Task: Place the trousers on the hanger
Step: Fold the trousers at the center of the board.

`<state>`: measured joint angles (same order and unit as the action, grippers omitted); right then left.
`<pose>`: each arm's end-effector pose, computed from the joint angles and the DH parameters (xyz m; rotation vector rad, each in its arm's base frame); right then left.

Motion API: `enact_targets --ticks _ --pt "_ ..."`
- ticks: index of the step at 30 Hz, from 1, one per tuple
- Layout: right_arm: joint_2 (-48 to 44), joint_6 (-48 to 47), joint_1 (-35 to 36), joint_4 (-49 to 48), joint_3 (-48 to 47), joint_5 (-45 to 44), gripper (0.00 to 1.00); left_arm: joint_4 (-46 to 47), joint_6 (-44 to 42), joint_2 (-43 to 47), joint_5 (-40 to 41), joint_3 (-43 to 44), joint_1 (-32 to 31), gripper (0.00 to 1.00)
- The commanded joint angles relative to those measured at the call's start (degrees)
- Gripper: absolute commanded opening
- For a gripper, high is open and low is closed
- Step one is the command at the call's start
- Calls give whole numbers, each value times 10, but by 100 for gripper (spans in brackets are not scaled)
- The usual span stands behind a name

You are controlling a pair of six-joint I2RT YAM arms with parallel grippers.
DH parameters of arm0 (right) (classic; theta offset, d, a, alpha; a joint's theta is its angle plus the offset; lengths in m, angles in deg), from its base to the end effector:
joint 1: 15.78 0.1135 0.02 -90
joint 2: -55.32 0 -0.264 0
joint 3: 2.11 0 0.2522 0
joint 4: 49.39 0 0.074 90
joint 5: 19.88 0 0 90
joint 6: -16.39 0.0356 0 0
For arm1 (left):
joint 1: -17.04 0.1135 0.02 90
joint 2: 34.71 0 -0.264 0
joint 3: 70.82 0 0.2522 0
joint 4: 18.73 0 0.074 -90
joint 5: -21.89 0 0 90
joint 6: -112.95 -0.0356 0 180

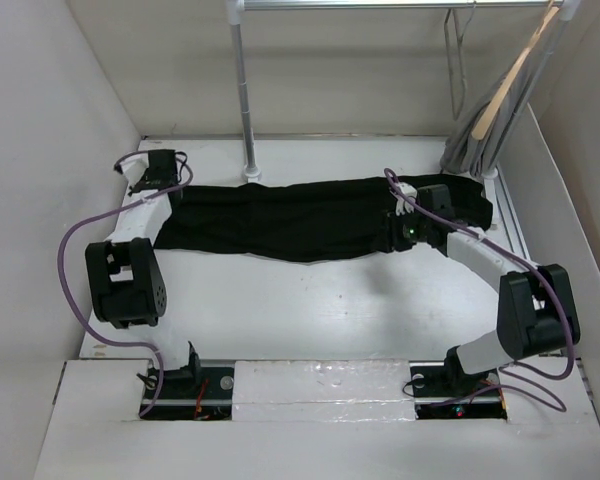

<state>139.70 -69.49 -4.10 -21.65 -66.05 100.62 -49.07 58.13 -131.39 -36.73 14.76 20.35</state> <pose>0.2904 0.0785 0.2101 -0.4049 2.3621 0.7689 0.3748 0.0402 0.2581 -0.9755 1.9594 0.3176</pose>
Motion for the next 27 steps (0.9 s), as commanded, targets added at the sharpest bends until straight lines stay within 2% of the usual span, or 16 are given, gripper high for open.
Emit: enact_targets --ticks 1,7,8,10,11,14,19,22,26,27 --pt "-2 -31 11 6 -36 14 45 -39 65 7 9 -34 40 0" --pt "-17 -33 11 15 -26 4 45 -34 73 11 -23 -73 111 0" --pt "-19 -32 11 17 -24 1 45 -31 70 11 -22 -76 120 5" --pt "-25 -32 11 18 -23 0 45 -23 55 4 -31 -73 126 29" --pt "-27 -32 11 20 -23 1 45 -25 52 3 -36 -69 126 56" --pt "-32 -33 11 23 -22 1 46 -23 47 15 -52 -63 126 73" --pt "-39 -30 16 17 -15 0 46 -2 46 93 -98 -111 126 70" --pt "-40 -27 16 11 -9 1 46 -2 60 133 -140 -159 126 62" --pt "-42 -31 16 17 -11 4 47 14 137 158 -189 -217 126 63" --pt "-44 -33 16 22 -13 4 52 19 149 157 -194 -224 126 64"
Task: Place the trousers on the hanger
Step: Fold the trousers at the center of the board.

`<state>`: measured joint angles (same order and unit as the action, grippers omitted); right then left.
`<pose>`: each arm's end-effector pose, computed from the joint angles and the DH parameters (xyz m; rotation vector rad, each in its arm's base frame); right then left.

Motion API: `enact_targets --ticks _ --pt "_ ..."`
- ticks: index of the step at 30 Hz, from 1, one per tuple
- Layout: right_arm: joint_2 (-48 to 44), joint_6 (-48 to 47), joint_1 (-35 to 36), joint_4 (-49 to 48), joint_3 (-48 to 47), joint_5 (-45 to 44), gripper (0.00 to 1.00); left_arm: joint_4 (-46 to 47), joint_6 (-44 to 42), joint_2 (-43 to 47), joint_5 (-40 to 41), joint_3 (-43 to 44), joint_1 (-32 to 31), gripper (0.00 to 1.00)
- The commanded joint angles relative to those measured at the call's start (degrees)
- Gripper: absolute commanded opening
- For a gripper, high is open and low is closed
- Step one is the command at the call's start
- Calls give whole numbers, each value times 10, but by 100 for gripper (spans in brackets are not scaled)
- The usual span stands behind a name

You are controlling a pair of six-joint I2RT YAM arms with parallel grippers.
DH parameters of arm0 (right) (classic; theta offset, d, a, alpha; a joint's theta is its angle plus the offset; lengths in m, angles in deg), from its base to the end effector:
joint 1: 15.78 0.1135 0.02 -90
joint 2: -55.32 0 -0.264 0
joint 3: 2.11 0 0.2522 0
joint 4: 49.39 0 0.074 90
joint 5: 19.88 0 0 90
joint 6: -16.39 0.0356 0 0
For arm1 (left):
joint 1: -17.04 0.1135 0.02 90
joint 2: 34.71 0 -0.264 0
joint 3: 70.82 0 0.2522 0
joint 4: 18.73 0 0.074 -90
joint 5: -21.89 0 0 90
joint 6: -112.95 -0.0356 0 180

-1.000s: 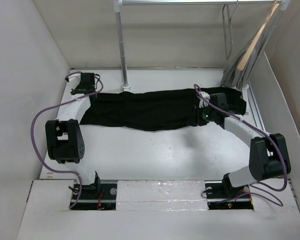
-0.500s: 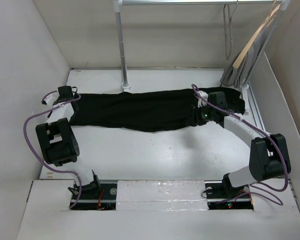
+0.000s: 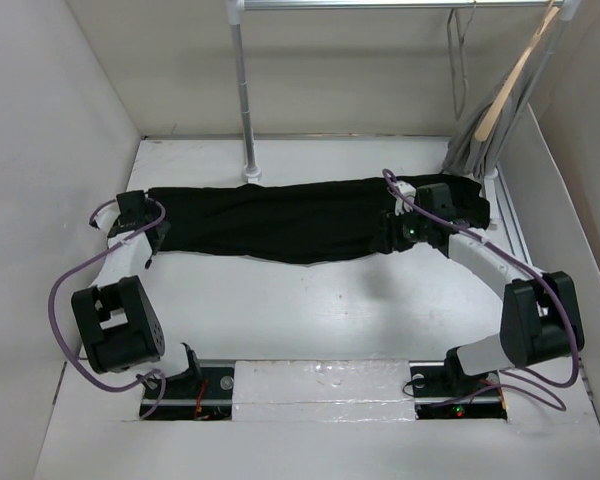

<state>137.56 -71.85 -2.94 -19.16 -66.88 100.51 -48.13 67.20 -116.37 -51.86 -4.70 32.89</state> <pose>0.2840 0.0832 0.2219 -0.4771 2.3371 0.7557 0.2871 0.0919 0.2307 -1.2771 1.9339 0.0848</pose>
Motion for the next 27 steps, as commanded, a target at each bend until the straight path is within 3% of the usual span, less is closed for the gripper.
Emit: enact_targets --ticks 1,2,3,6,10,16,19,23,27 --pt "-34 -11 4 4 -5 8 61 18 78 -8 -46 -35 1 69" --pt "-34 -11 4 4 -5 8 61 18 79 -9 -46 -35 1 71" --pt "-38 -11 4 7 -2 9 70 20 93 -29 -52 -33 1 72" --pt "-69 -9 -1 11 8 15 77 27 119 -70 -55 -19 1 73" --pt "-105 -7 -6 23 20 15 77 68 142 -104 -69 -21 1 73" --pt "-143 2 -35 32 38 0 77 73 168 -142 -62 -9 1 63" --pt "-138 14 -73 20 50 12 77 70 160 -156 -65 12 6 54" --pt "-127 78 -154 2 64 25 82 72 146 -158 -47 20 6 17" --pt "-134 162 -279 -36 87 6 90 64 105 -158 -35 39 6 1"
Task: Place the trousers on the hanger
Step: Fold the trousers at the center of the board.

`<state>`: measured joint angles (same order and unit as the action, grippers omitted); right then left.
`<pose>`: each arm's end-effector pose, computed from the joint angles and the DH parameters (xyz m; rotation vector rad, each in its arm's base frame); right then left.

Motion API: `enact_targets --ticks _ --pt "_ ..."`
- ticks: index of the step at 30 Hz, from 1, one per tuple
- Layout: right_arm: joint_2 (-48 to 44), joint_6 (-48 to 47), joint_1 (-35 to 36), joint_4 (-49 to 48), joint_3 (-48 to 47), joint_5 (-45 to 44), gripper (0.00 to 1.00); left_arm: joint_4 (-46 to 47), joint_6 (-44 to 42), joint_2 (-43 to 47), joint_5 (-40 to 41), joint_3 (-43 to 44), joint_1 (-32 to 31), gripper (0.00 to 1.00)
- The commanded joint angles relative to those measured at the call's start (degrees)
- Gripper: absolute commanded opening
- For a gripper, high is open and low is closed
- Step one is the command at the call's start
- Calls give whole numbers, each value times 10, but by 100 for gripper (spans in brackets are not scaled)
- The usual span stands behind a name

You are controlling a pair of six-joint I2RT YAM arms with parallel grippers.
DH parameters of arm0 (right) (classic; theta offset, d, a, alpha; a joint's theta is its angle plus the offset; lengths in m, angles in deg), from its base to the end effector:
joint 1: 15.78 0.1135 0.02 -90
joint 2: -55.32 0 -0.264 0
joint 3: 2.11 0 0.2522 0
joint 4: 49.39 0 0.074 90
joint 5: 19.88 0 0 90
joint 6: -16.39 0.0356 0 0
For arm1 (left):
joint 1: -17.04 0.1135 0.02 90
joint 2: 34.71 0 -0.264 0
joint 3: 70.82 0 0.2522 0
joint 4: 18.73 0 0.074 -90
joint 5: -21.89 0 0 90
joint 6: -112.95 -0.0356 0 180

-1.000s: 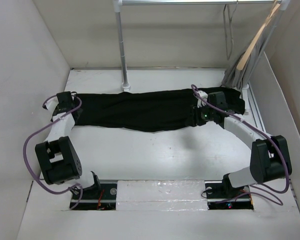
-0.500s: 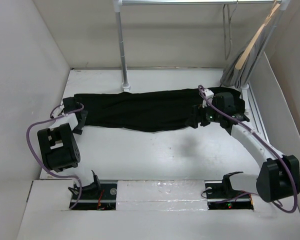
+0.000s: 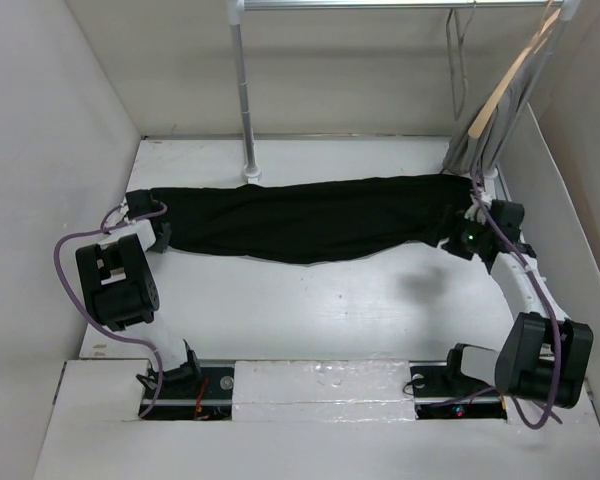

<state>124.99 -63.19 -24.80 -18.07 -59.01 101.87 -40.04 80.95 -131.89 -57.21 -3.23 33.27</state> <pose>0.2490 -0.0206 0.2328 0.1138 2.2838 0.6573 0.3255 0.1018 0.1663 -1.5370 1.8943 -0.0913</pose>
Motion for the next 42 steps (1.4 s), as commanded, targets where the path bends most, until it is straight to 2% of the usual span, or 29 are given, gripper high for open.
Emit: enact_targets --ticks 1,3,8,11,19,20,21,25,26,28,29,31,34,39,42 --pt "-6 91 -79 -60 12 -15 90 -18 -38 -4 22 33 2 0" --pt "20 123 -108 -73 8 -42 90 -19 -46 -11 20 39 2 0" --pt "86 234 -144 -216 40 -84 88 -19 -61 -24 12 53 2 0" --pt "120 243 -137 -194 4 -174 83 -14 -69 -26 11 59 2 0" --pt "246 302 -114 -206 -42 -220 70 -13 -88 -39 10 80 2 0" --pt "267 308 -104 -199 -64 -238 62 -13 -91 -40 8 82 2 0" --pt "267 308 -99 -198 -74 -238 62 -13 -93 -40 8 84 2 0" --pt "303 329 -85 -188 -106 -262 49 -16 -97 -47 4 91 2 0" --pt "310 331 -85 -185 -111 -268 42 -16 -97 -48 3 91 2 0" --pt "323 328 -79 -179 -122 -269 22 -19 -102 -47 3 93 2 0" --pt "330 329 -79 -180 -121 -266 9 -24 -104 -47 7 95 2 0" --pt "328 314 -79 -187 -116 -262 0 -30 -118 -43 15 101 2 0" --pt "284 264 -79 -179 -100 -262 0 -43 -136 -32 40 106 2 0" --pt "159 196 -128 -115 -17 -259 0 -86 -177 -22 98 124 18 0" --pt "116 162 -160 -89 33 -252 0 -109 -191 -13 118 117 35 0"
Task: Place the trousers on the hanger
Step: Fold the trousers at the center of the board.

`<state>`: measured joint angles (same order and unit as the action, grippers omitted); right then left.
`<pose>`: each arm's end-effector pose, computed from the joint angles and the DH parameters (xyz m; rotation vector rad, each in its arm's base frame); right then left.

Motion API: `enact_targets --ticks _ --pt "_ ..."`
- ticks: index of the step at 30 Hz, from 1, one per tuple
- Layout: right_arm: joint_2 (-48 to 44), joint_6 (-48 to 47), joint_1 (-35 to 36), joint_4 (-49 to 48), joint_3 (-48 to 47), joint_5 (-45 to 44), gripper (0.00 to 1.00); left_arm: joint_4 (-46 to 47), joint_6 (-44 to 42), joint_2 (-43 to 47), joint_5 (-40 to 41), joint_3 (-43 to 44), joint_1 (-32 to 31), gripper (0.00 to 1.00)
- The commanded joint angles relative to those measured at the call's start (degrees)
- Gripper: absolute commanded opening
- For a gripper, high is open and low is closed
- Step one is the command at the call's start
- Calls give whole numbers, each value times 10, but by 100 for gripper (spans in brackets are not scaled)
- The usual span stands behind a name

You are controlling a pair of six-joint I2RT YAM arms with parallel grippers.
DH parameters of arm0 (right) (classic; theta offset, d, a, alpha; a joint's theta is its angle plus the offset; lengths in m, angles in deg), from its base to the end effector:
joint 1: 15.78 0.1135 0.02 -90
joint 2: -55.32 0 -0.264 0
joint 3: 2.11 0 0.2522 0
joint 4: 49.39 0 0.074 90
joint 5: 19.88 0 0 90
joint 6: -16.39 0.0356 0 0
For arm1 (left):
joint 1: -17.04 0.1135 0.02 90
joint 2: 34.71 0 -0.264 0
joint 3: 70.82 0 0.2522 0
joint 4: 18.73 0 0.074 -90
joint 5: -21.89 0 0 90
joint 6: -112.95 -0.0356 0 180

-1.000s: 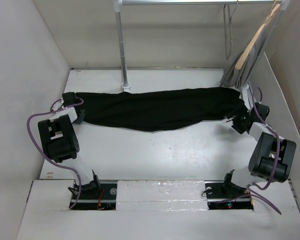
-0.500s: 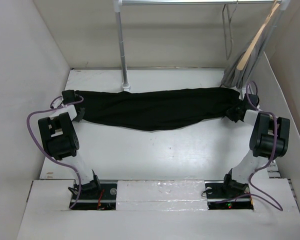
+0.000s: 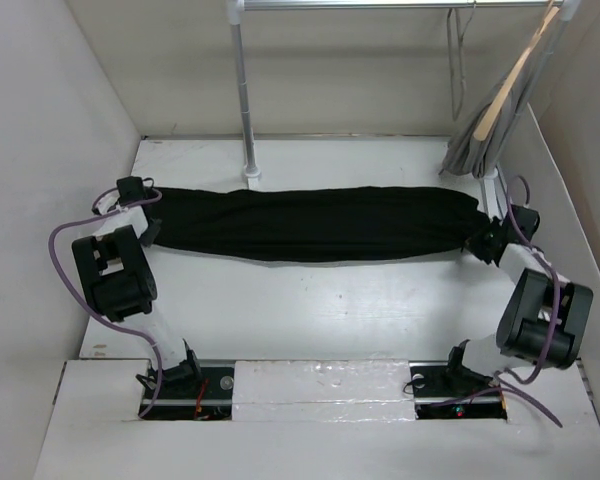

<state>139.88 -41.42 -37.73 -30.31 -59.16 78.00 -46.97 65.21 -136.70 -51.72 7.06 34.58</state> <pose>0.2743 -0.1053 0.1804 1.0282 2.1557 0.2486 0.3508 0.1214 0.1831 -1.3188 2.0533 0.1650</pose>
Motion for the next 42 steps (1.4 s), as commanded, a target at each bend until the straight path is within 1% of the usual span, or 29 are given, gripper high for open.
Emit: enact_targets --ticks 1,7,8,12,13,14,15,16,18,19,20,21,22,23,24,25,26,28,29,33,34,36,37,38,39,40,42 --pt "-55 -72 -39 50 43 -11 0 -42 -36 38 74 10 30 0" --pt "-152 -129 -101 119 113 13 0 -63 -44 72 94 -33 37 0" --pt "-182 -138 -111 131 120 23 0 -66 -43 86 96 -40 37 0" --pt "-262 -188 -165 213 142 47 0 -71 -43 118 101 -97 37 0" --pt "-278 -213 -180 227 145 52 0 -76 -39 126 106 -103 37 0" --pt "-293 -227 -214 244 143 63 0 -87 -27 146 109 -109 37 0" --pt "-314 -245 -225 284 138 68 0 -89 -26 159 110 -123 37 0" --pt "-315 -265 -225 299 127 60 0 -90 -25 177 116 -130 37 0" --pt "-322 -274 -219 320 127 60 0 -104 -15 215 119 -152 37 0" --pt "-328 -278 -219 315 134 65 0 -112 -13 227 119 -165 37 0" --pt "-328 -278 -219 315 134 72 10 -117 -12 230 119 -165 37 0" --pt "-324 -281 -219 301 138 85 25 -121 -13 231 123 -166 37 0" --pt "-311 -283 -219 301 133 95 41 -126 -17 233 124 -164 37 21" --pt "-304 -286 -219 307 124 109 68 -139 -17 242 126 -160 37 36" --pt "-299 -287 -206 312 101 121 83 -147 -1 260 120 -145 37 62" --pt "-295 -282 -206 312 101 124 83 -147 -1 261 111 -145 37 70" --pt "-293 -278 -198 314 95 128 88 -159 8 275 103 -137 37 75" --pt "-294 -267 -184 312 87 130 94 -169 29 281 90 -110 15 84" --pt "-287 -266 -184 311 82 128 98 -173 30 289 85 -100 7 84" --pt "-253 -277 -184 322 44 102 100 -168 22 311 74 -65 -31 85" --pt "-250 -274 -184 319 42 89 100 -164 18 317 71 -65 -66 83" --pt "-244 -273 -198 308 50 59 100 -139 6 338 58 -72 -109 81" --pt "-242 -272 -207 305 57 54 100 -128 4 346 45 -79 -156 79" --pt "-238 -270 -225 299 69 45 100 -102 -2 358 36 -85 -180 79" --pt "-236 -267 -236 292 77 43 100 -90 -6 362 22 -99 -202 78" --pt "-236 -263 -249 288 83 38 100 -73 -8 369 -4 -108 -244 77" --pt "-235 -253 -266 263 103 43 100 -31 -8 383 -26 -138 -286 76"
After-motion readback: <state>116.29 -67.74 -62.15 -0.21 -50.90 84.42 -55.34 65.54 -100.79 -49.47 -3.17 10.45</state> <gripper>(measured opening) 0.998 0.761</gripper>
